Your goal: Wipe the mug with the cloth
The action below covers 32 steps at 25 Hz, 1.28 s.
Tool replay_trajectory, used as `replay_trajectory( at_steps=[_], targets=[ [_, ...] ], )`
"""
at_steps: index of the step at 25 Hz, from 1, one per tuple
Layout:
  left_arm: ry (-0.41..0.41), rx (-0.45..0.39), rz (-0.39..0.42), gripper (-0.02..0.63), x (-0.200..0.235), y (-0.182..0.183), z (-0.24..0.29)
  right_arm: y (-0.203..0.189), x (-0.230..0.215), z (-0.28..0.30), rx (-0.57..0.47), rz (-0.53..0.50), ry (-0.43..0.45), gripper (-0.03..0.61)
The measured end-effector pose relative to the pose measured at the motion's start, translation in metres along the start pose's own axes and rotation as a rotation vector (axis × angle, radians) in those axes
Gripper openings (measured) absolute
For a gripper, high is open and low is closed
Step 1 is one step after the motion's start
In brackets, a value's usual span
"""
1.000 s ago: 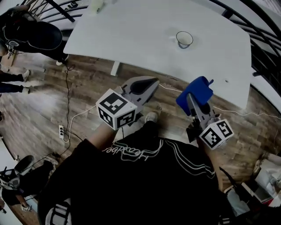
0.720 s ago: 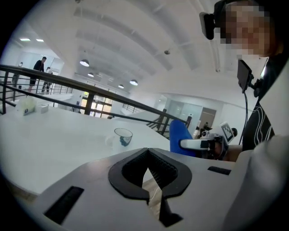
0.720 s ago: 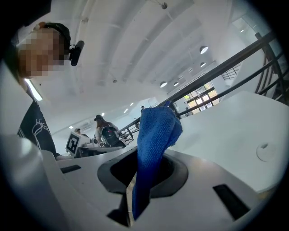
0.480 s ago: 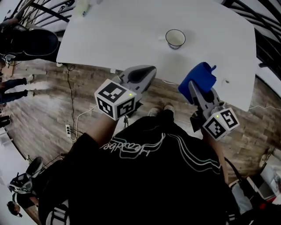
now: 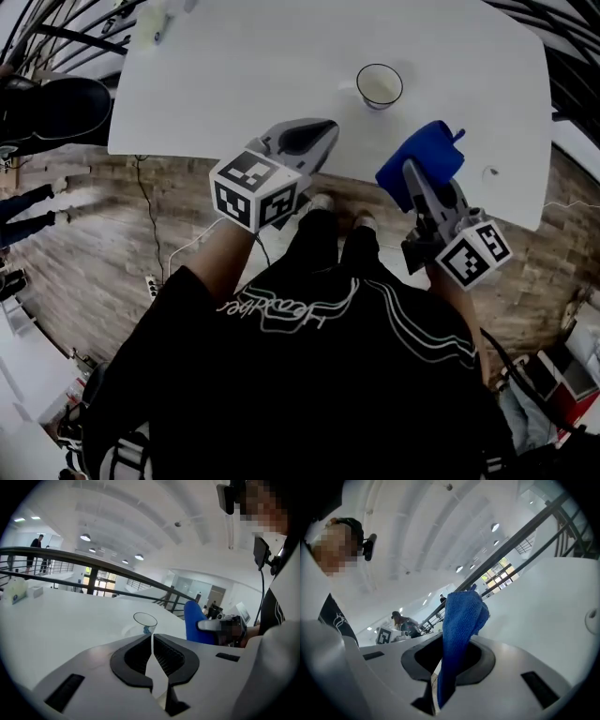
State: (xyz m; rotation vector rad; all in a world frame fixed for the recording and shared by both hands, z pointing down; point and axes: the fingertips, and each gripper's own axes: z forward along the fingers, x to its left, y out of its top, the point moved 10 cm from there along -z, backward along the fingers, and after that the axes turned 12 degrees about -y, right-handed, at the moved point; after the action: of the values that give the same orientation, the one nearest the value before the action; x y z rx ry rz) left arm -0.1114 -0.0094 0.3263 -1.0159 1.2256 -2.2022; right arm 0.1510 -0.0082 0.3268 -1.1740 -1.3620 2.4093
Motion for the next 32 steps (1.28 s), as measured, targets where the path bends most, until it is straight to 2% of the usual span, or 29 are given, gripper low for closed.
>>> replay_trajectory(
  at_steps=[6,11,17,20,24,26,29,32],
  targets=[
    [-0.088,0.070,0.043,0.012,0.056,0.013,-0.001,-0.016,0.021,0.033,-0.072,0.156,-0.085,0.054],
    [-0.157,0.160,0.132,0.071,0.083,0.015,0.020,-0.027,0.024,0.049,-0.133,0.274,-0.129,0.054],
    [-0.220,0.223,0.181,0.137,0.104,0.016,0.043,-0.041,0.018,0.061,-0.187,0.395,-0.152,0.054],
    [-0.248,0.246,0.185,0.140,0.107,0.013,0.058,-0.046,0.013,0.064,-0.218,0.460,-0.147,0.054],
    [-0.256,0.248,0.225,0.138,0.106,0.012,0.073,-0.050,0.008,0.070,-0.228,0.491,-0.146,0.054],
    [-0.266,0.245,0.237,0.112,0.106,0.013,0.073,-0.053,0.007,0.073,-0.244,0.523,-0.148,0.054],
    [-0.277,0.252,0.236,0.101,0.105,0.012,0.072,-0.059,0.005,0.077,-0.257,0.574,-0.153,0.054],
    [-0.290,0.263,0.231,0.100,0.101,0.009,0.073,-0.061,-0.001,0.077,-0.266,0.582,-0.159,0.054]
  ],
)
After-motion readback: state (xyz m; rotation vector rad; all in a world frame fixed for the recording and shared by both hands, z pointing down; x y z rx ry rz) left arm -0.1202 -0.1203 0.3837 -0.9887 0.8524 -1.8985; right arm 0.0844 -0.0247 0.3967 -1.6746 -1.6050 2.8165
